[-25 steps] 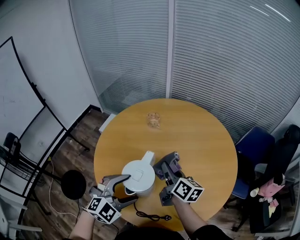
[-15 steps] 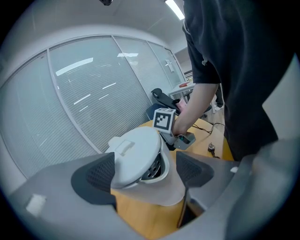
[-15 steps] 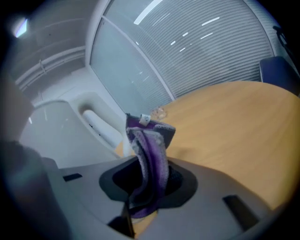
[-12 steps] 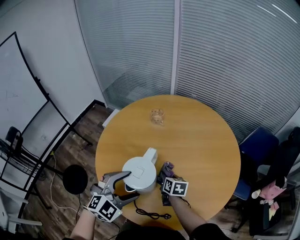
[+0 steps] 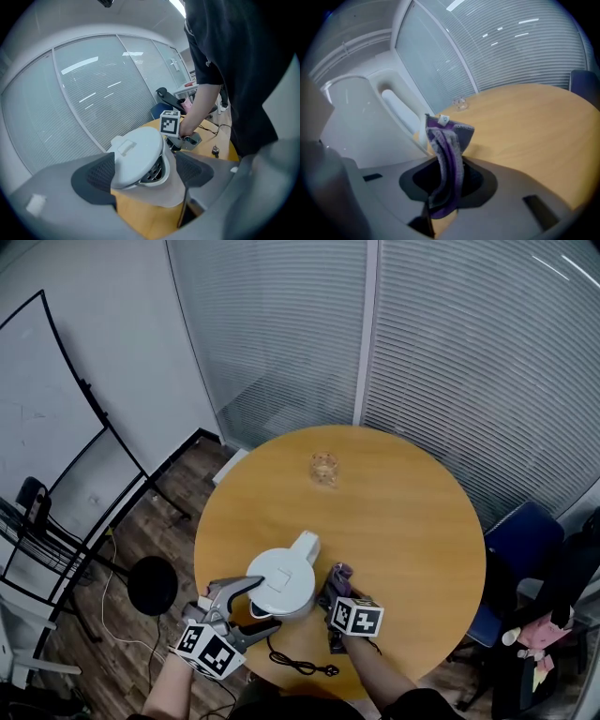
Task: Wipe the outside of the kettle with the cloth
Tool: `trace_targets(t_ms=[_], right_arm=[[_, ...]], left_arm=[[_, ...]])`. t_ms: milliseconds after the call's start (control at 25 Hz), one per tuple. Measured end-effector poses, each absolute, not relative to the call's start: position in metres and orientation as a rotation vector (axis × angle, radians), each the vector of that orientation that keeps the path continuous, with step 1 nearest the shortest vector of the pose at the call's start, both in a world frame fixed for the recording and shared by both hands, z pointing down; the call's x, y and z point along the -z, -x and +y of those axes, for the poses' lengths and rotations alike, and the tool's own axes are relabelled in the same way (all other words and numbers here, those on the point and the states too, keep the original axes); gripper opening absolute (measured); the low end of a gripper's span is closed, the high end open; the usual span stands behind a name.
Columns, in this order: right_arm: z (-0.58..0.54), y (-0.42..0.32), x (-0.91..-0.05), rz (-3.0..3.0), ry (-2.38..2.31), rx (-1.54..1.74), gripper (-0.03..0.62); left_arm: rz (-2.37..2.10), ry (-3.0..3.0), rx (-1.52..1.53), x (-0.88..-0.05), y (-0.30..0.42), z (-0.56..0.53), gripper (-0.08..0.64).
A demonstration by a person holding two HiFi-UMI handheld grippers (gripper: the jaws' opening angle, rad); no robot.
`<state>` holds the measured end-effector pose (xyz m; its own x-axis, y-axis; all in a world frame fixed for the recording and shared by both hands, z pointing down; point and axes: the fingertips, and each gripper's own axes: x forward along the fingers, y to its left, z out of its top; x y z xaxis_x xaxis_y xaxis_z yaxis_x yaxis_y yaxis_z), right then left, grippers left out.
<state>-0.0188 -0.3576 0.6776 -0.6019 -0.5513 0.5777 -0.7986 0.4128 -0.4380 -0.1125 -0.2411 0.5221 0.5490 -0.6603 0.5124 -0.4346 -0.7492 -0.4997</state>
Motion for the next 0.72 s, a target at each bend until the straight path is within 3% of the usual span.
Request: trace_targets(t_ms=[720], right_arm=[[-0.222,-0.023,-0.539,-2.654,-1.234,-0.969,0.097]], left_arm=[[1.358,2.502,0.731,-0.515,0.122,-0.161,0.394]])
